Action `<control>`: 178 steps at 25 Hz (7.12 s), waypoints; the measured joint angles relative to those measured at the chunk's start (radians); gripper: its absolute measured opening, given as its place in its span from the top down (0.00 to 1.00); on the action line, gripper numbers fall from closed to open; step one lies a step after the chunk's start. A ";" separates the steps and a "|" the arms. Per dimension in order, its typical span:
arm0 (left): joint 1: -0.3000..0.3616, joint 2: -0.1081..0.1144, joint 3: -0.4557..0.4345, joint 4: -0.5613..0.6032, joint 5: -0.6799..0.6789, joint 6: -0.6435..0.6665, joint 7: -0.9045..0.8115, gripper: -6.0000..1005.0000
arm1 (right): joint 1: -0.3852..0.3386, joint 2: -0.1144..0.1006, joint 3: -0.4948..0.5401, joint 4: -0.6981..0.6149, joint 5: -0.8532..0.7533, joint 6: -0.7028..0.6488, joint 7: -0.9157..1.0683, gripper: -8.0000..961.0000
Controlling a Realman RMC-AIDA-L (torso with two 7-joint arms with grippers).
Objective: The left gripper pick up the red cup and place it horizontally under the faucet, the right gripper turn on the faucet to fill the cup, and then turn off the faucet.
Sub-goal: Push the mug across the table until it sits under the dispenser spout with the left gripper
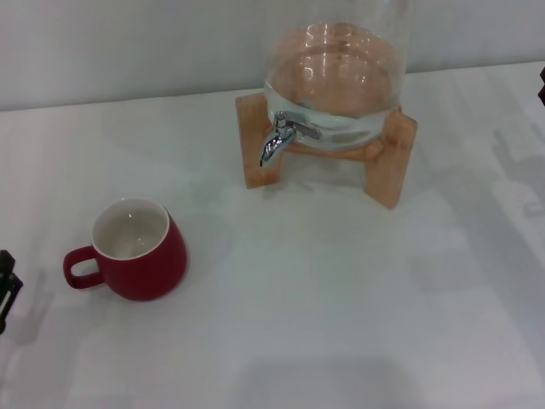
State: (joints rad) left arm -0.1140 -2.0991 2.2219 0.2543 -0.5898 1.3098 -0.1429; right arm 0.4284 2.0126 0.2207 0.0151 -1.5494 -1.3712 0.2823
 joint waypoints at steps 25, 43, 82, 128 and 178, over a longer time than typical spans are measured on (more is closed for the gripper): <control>0.003 0.002 0.105 0.000 0.004 -0.003 0.009 0.12 | 0.001 0.000 -0.009 0.002 -0.001 0.025 0.000 0.31; -0.003 0.002 0.145 -0.006 0.001 -0.025 0.009 0.12 | 0.003 -0.002 -0.011 0.000 -0.001 0.018 0.000 0.31; -0.015 0.006 0.145 -0.005 0.009 -0.057 0.041 0.12 | 0.003 0.000 -0.023 0.000 -0.001 0.014 0.000 0.31; -0.060 0.012 0.162 -0.025 0.000 -0.113 0.086 0.13 | 0.004 0.000 -0.023 -0.001 -0.001 0.004 0.000 0.31; -0.110 0.013 0.163 -0.037 -0.027 -0.136 0.084 0.17 | 0.010 0.000 -0.026 0.002 -0.001 0.000 0.000 0.31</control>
State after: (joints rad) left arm -0.2240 -2.0863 2.3847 0.2178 -0.6167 1.1734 -0.0592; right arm 0.4387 2.0126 0.1948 0.0168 -1.5508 -1.3713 0.2822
